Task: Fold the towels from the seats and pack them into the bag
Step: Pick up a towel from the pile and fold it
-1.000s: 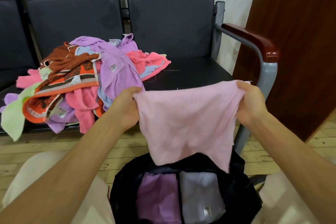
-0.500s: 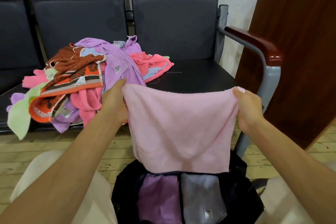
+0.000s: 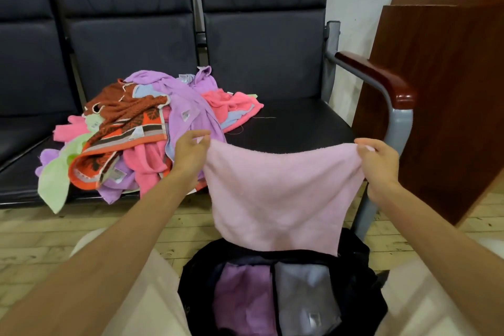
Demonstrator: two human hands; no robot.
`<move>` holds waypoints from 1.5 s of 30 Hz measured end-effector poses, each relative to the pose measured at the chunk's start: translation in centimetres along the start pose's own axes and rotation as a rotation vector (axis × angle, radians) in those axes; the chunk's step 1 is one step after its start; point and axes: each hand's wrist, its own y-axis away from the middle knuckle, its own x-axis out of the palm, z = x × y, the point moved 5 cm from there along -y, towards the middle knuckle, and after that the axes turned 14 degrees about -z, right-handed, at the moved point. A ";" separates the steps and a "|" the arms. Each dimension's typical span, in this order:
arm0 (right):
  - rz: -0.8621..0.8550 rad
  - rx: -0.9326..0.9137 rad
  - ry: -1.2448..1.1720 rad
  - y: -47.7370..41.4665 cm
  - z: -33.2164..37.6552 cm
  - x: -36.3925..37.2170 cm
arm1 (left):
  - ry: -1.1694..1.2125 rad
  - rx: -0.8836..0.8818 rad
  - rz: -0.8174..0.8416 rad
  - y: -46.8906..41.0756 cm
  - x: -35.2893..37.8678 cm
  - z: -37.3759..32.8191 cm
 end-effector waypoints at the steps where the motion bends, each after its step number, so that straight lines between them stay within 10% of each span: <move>1: 0.010 -0.047 0.023 -0.2 1.0 -0.4 | -0.052 0.081 0.036 -0.3 0.3 -1.0; 11: -0.047 -0.371 0.136 -3.1 11.6 -2.9 | -0.117 0.304 0.191 -3.9 0.2 -12.1; 28: -0.050 -0.586 0.440 -2.2 14.5 -3.0 | -0.464 0.582 -0.054 -2.7 -2.3 -16.3; 45: 0.036 -0.563 0.496 -4.8 17.2 0.1 | -0.807 0.585 -0.013 -5.0 0.7 -17.8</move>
